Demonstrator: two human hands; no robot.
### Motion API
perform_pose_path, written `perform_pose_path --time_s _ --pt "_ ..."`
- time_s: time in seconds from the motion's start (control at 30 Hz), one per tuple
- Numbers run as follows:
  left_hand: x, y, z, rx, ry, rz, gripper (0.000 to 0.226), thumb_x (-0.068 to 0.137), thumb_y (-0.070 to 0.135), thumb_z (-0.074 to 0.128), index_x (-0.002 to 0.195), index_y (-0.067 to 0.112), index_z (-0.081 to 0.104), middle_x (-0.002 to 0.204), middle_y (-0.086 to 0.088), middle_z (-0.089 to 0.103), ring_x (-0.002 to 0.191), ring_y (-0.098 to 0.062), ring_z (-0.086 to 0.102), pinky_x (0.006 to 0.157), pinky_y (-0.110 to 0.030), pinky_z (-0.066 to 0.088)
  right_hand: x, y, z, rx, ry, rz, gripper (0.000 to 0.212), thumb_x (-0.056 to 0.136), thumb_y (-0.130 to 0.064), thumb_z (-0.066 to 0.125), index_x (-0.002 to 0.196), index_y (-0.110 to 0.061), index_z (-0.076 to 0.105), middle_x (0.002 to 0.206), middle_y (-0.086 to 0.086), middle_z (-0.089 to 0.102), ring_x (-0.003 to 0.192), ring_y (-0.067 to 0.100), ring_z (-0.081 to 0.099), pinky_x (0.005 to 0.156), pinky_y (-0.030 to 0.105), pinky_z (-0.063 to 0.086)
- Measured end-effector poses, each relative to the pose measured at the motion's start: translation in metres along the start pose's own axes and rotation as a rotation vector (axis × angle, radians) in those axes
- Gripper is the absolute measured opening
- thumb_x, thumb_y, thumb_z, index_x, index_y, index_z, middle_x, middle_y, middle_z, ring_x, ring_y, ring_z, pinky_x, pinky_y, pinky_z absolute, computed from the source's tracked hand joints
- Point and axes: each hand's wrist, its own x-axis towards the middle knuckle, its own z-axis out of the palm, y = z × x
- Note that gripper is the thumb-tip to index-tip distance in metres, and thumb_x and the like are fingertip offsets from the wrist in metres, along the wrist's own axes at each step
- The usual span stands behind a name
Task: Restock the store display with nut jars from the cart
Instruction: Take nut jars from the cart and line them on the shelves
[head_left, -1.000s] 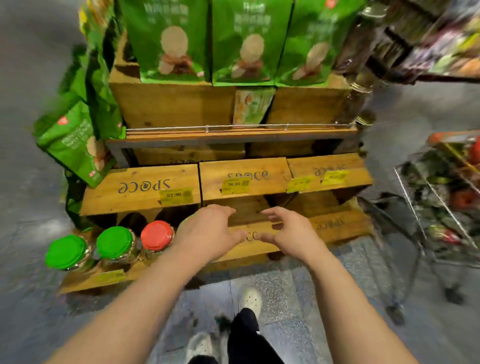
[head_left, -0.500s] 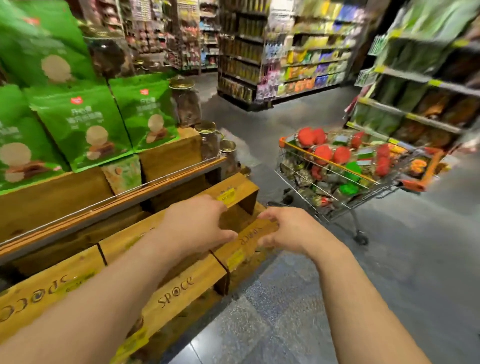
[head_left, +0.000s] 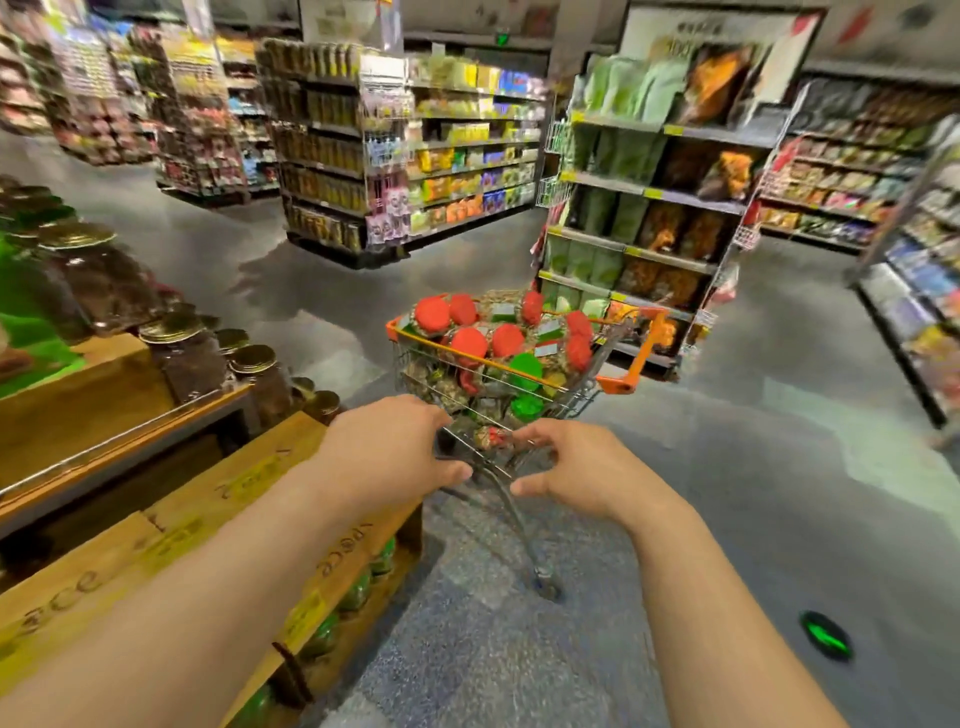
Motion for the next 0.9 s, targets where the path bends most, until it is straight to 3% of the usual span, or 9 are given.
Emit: perform_pose_path --time_s 0.2,0.37,0.7,0.9 --pt "0.072 0.052 0.015 -0.04 -0.036 0.028 0.072 0.084 0.078 0.056 0.144 0.039 0.05 0.142 0.008 0.054 0.127 -0.018 0.055 0.094 -0.044 0.055 0.018 0.077 -0.031 0.082 0.026 0.054 0.067 0.079 -0.043 0.085 0.139 -0.04 0.056 0.144 -0.003 0.058 0.126 0.017 0.058 0.105 0.038 0.05" --pt "0.121 0.064 0.019 -0.049 -0.047 0.018 0.072 0.084 0.078 0.056 0.145 0.039 0.049 0.143 0.007 0.052 0.126 -0.018 0.056 0.093 -0.044 0.056 0.051 0.11 -0.045 0.151 0.028 0.065 0.067 0.08 -0.044 0.084 0.14 -0.041 0.054 0.141 -0.004 0.059 0.123 0.013 0.058 0.097 0.032 0.05" --pt "0.24 0.023 0.026 -0.112 -0.06 0.001 0.078 0.08 0.082 0.058 0.145 0.04 0.049 0.147 0.009 0.051 0.13 -0.015 0.053 0.096 -0.041 0.053 0.174 0.12 -0.055 0.197 0.016 0.055 0.066 0.083 -0.045 0.082 0.142 -0.039 0.053 0.146 -0.006 0.056 0.125 0.015 0.057 0.103 0.038 0.05" --pt "0.344 -0.015 0.015 -0.118 -0.045 0.049 0.078 0.083 0.075 0.062 0.149 0.037 0.045 0.145 0.004 0.052 0.131 -0.02 0.052 0.097 -0.041 0.051 0.273 0.119 -0.082 0.146 0.039 0.087 0.071 0.083 -0.042 0.082 0.145 -0.035 0.05 0.15 -0.003 0.052 0.132 0.02 0.052 0.107 0.034 0.044"
